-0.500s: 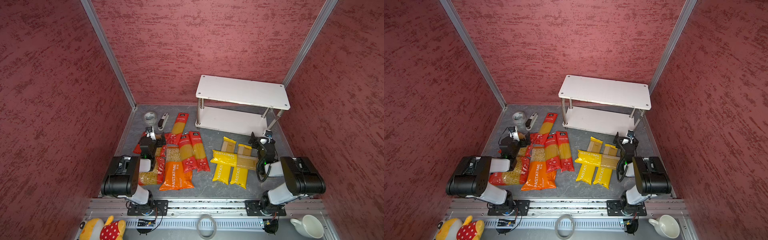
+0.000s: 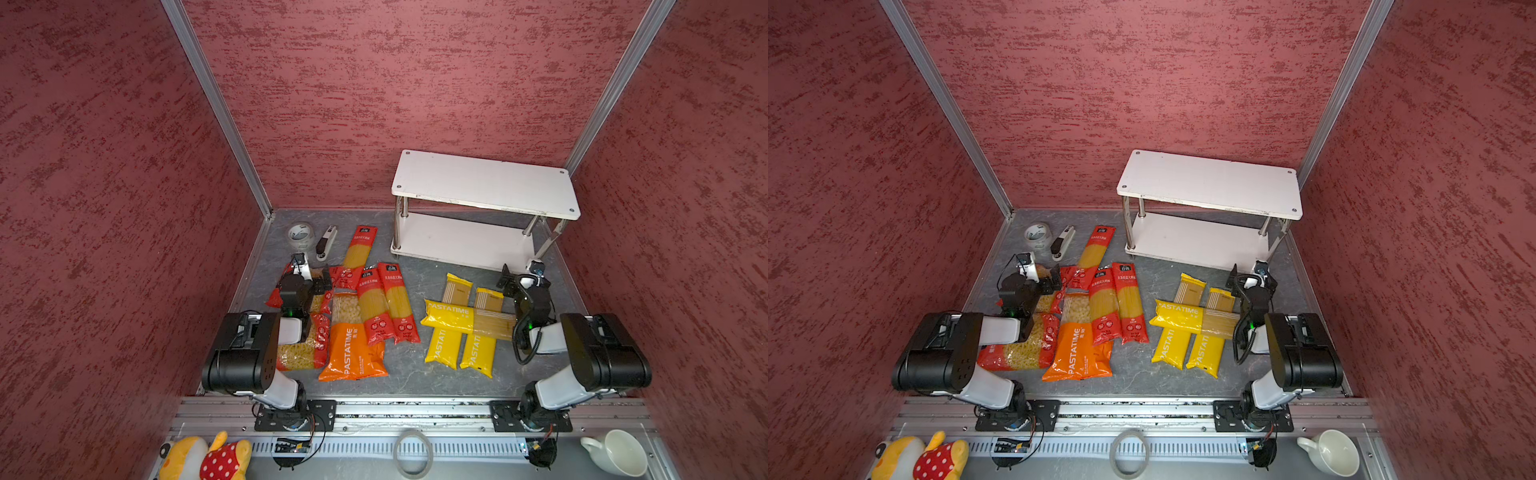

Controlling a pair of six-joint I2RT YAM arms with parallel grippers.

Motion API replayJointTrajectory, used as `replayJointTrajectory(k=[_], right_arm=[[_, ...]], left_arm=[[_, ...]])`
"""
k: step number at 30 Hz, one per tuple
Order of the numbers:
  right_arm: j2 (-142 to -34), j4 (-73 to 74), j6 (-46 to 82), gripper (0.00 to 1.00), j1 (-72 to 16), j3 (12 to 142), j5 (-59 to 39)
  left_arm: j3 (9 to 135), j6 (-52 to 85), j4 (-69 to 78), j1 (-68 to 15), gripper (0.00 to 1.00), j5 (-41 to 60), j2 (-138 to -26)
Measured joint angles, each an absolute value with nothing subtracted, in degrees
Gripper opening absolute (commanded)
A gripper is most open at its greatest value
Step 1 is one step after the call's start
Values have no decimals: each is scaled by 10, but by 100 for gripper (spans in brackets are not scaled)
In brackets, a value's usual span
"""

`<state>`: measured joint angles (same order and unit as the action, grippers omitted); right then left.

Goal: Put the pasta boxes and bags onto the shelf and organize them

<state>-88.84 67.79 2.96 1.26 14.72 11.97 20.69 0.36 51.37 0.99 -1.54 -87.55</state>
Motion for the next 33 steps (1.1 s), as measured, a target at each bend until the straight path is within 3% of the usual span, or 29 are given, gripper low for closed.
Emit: replayJointTrajectory(k=[33], right_arm=[[-888, 678, 32, 99, 13, 147, 133]], left_arm=[[207, 4, 514, 10, 100, -15, -875]])
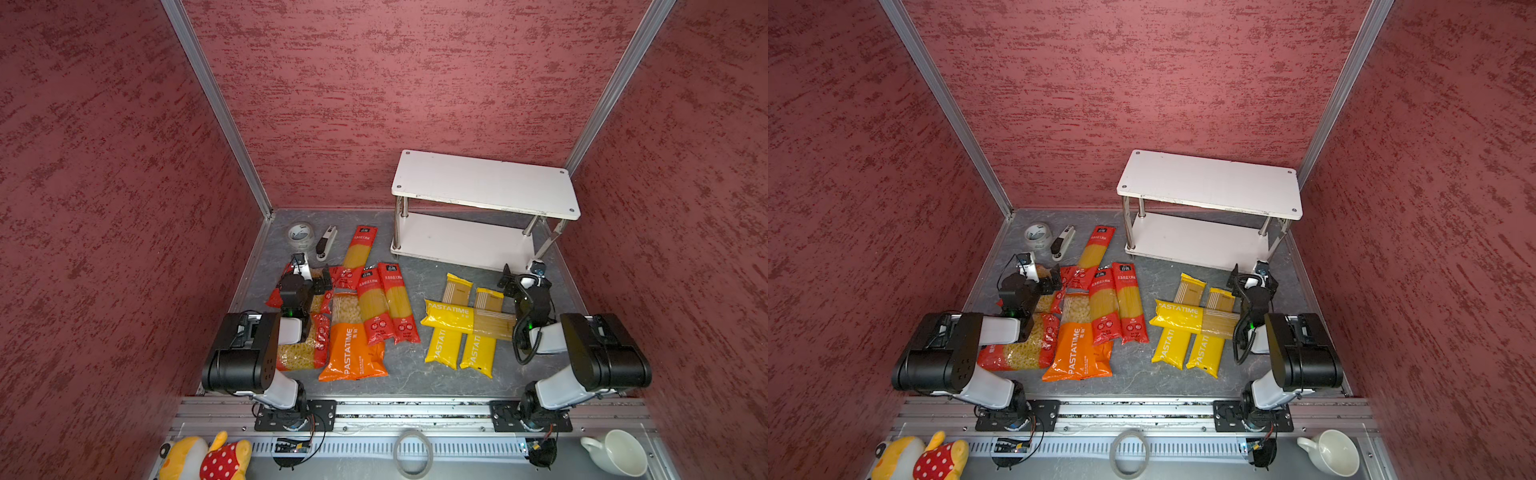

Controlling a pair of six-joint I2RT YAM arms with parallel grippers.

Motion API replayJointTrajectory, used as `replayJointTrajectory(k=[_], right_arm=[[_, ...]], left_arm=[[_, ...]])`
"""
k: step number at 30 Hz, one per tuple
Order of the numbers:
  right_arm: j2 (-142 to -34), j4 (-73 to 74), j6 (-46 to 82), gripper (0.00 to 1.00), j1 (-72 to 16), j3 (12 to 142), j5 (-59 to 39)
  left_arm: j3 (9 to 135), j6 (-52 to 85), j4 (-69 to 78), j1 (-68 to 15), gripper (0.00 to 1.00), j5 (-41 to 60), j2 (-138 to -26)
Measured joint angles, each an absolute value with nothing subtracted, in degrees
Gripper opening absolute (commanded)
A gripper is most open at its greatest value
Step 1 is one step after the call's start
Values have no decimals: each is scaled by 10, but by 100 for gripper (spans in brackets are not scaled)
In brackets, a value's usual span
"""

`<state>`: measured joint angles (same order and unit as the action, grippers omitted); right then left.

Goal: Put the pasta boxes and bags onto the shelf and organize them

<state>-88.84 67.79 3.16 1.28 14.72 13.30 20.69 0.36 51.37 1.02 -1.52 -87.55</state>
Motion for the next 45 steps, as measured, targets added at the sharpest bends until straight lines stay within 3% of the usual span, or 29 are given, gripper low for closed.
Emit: replayJointTrajectory(k=[12, 17, 23, 27, 29, 31, 37, 45], right_arm=[[-887, 677, 31, 99, 13, 147, 132], [-823, 619, 25, 99, 7, 149, 131], [-700, 479, 49, 99, -27, 201, 185], [-661, 257, 124, 99, -45, 314, 236], [-651, 171, 162, 99, -47, 367, 230], [-624, 121, 211, 92, -46, 381, 200], [-571, 58, 333, 84, -47, 356, 69], [-588, 3, 425, 83, -126, 360, 26]], left_arm=[[208, 4, 512, 17, 100, -5, -875], [220, 6, 471, 5, 100, -40, -850], [249, 18, 379, -35, 100, -133, -793], [283, 32, 278, -79, 100, -201, -728], [296, 36, 232, -109, 100, -230, -691], [314, 47, 183, -133, 100, -248, -660], [372, 131, 49, -132, 100, -216, -610], [378, 208, -55, -82, 100, -62, -566]])
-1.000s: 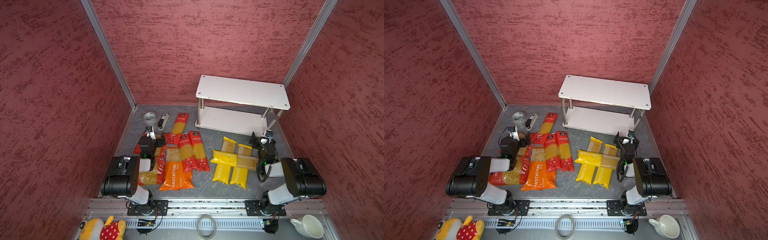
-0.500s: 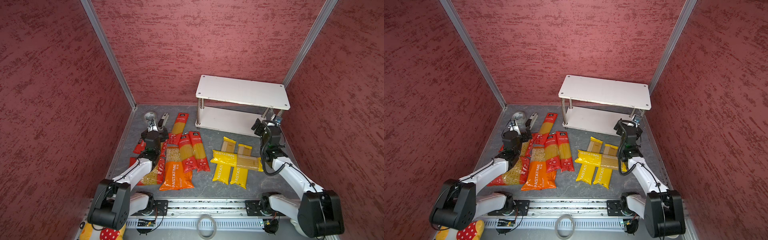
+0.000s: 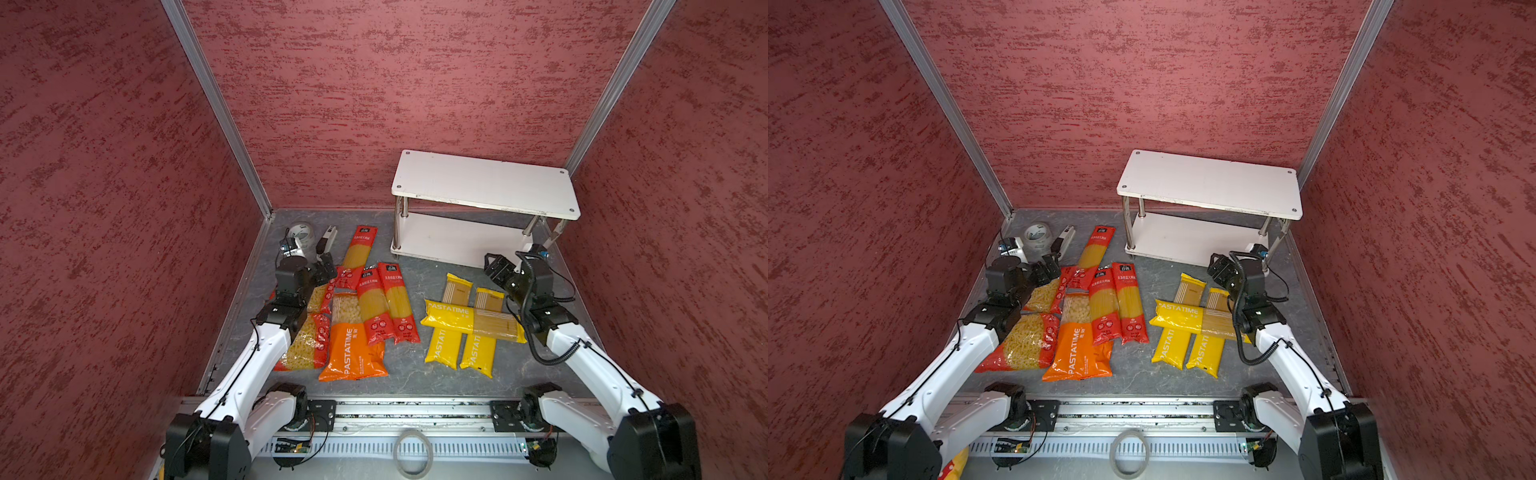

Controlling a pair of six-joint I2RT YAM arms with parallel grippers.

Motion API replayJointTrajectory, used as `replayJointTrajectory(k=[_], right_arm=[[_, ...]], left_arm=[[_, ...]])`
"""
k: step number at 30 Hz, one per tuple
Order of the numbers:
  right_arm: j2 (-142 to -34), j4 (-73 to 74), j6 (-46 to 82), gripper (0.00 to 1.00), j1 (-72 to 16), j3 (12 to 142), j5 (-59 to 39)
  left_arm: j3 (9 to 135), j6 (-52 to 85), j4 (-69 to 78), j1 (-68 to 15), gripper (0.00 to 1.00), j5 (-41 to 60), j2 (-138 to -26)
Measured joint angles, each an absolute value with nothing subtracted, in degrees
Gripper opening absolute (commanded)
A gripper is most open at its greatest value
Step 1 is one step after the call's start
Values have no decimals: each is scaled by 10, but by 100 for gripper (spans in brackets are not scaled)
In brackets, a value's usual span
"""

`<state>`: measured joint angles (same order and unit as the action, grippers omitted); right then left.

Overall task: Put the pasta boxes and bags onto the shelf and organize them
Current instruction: 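Reach both grippers down toward the red spaghetti bags in the middle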

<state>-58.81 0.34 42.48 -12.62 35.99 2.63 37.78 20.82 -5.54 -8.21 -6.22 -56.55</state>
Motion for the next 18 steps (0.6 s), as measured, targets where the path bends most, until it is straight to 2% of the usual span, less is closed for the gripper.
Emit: replayJointTrajectory(k=[4, 12, 18], right_arm=[[-594, 3, 446, 82, -171, 360, 28], [-635, -1, 466, 81, -253, 366, 49], [-682, -11, 479, 79, -330, 412, 70]], left_arm=[[381, 230, -86, -104, 100, -26, -572], [403, 238, -128, -177, 100, -32, -597], [436, 235, -162, -160, 96, -31, -606]])
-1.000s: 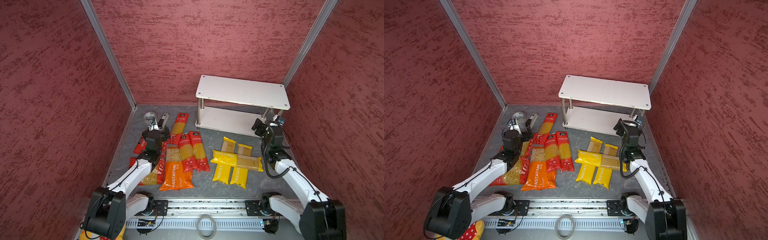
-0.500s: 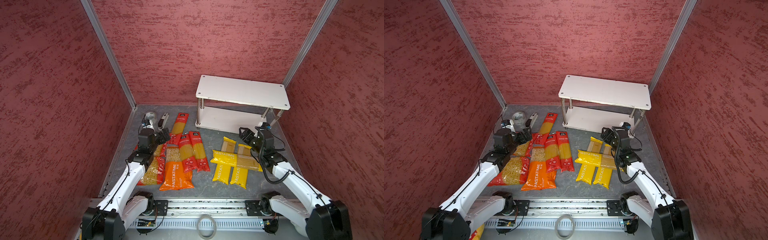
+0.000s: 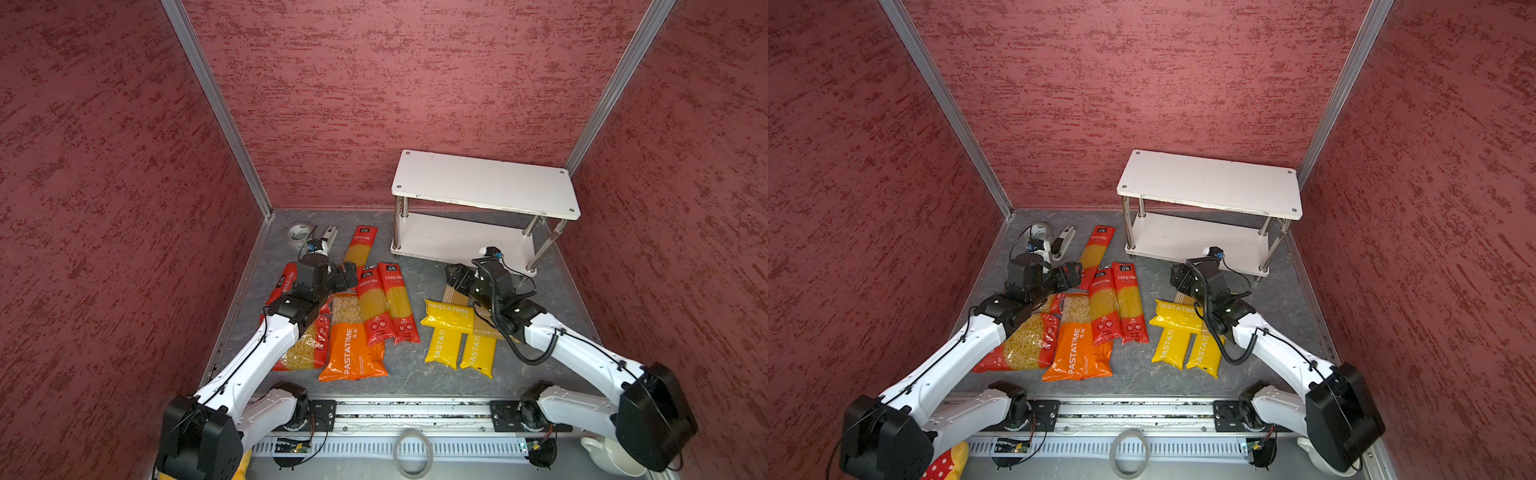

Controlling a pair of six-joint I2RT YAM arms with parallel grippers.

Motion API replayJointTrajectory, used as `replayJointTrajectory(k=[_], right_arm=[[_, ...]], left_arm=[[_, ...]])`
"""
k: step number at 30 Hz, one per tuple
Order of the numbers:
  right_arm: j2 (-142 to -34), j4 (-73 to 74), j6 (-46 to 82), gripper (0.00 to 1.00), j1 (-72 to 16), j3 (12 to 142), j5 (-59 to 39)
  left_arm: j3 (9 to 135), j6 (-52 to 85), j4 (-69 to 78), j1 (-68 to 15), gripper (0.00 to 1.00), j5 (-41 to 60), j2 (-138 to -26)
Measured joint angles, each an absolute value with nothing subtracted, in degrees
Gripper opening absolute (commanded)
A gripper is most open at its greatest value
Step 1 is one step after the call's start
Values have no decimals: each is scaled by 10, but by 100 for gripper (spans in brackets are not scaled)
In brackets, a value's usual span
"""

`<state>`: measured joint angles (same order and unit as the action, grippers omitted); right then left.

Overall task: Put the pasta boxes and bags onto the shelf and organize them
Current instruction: 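Reach both grippers down toward the red spaghetti bags in the middle, then grasp one red spaghetti bag with both grippers and lift it upright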

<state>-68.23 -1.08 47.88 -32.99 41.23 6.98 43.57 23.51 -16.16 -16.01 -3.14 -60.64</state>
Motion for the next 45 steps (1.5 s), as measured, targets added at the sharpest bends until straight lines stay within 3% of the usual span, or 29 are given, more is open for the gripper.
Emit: replayJointTrajectory(k=[5, 10, 18, 30, 38, 45], right_arm=[[-721, -7, 499, 68, -414, 444, 84], [-780, 2, 521, 52, -462, 466, 80], [-903, 22, 542, 51, -469, 535, -5], [-964, 22, 543, 48, -470, 536, -192], [-1021, 46, 552, 52, -470, 544, -266], [-1054, 103, 581, 49, -466, 551, -332]], left_arm=[[448, 249, -173, -77, 92, 34, -611], [448, 265, -169, -71, 89, 93, -646], [418, 302, -146, -124, 87, 145, -674], [321, 378, -136, -232, 78, 145, -613], [259, 435, -103, -250, 56, 144, -593], [241, 468, -65, -255, 31, 147, -606]])
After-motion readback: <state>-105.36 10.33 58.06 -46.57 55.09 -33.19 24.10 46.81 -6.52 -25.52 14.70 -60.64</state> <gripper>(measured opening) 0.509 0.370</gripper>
